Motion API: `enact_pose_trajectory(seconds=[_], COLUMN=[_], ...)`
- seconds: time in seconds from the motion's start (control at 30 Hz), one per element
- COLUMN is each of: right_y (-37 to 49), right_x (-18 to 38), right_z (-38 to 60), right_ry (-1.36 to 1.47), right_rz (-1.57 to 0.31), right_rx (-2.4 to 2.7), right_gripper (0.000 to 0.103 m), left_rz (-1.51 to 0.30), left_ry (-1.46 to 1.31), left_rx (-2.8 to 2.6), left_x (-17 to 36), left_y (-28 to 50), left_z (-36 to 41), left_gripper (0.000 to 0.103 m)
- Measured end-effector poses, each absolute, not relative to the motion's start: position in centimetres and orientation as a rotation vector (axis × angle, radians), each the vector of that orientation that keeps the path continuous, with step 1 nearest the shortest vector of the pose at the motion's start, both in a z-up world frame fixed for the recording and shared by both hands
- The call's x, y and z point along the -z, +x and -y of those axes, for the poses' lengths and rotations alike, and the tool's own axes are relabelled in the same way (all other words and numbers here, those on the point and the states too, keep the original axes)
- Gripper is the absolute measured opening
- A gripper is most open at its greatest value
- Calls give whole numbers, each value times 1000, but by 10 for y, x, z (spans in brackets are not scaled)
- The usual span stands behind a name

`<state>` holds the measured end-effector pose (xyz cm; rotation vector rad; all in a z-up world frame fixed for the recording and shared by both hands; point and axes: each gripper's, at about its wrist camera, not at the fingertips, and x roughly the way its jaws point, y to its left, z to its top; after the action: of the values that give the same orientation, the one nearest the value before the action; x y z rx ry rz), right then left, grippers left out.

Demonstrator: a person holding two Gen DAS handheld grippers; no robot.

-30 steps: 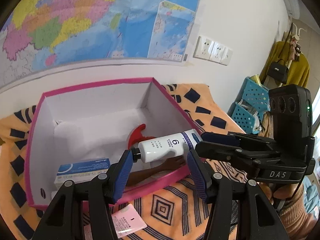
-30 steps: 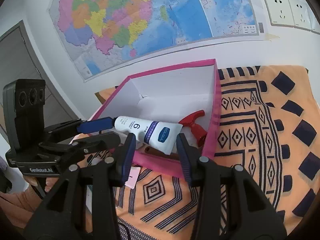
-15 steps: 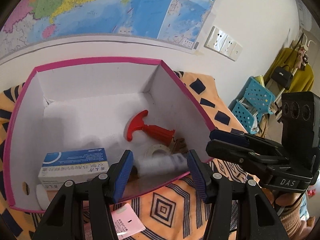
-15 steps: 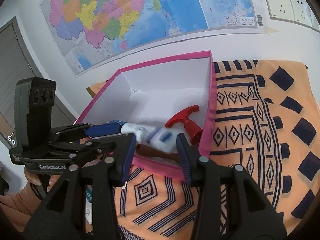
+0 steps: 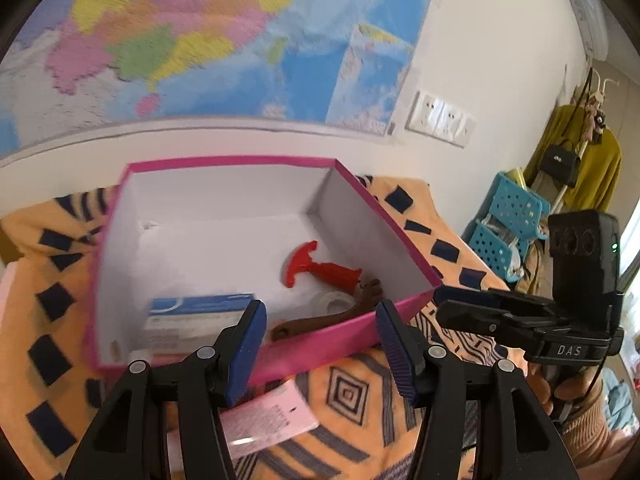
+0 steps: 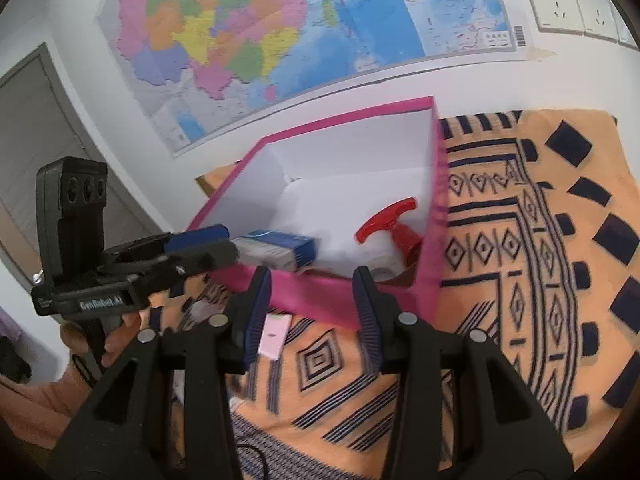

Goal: Organize rigid objects
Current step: 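Move the right gripper to the pink cosmetic tube, then close the right gripper on the pink tube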

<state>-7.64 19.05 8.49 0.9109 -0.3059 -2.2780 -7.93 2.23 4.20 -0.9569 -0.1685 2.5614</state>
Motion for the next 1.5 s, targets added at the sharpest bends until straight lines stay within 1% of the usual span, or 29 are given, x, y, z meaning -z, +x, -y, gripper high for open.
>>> enact_pose_trajectory(seconds=[0.17,0.57,0.87,1.5], right_y=[-63,-61,-63,-74], right_x=[-78,-48,-29,-5], right_z=[-179,-142,-124,-105], right_ry=[920,1027,1096,1172], right_rz=[308,257,248,238], right_rx=[2198,2122,2084,2095], right_gripper=[45,45,45,45], left_rz=[202,273,320,320], left_ry=[-960,-1166,-1252,-1307], left_rx=[-2630,-2697,-2663,-2632], left_x=[-37,10,37,49], left_y=[-56,-37,-34,-37], left_z=[8,58,60,57], left_gripper=[59,59,59,59])
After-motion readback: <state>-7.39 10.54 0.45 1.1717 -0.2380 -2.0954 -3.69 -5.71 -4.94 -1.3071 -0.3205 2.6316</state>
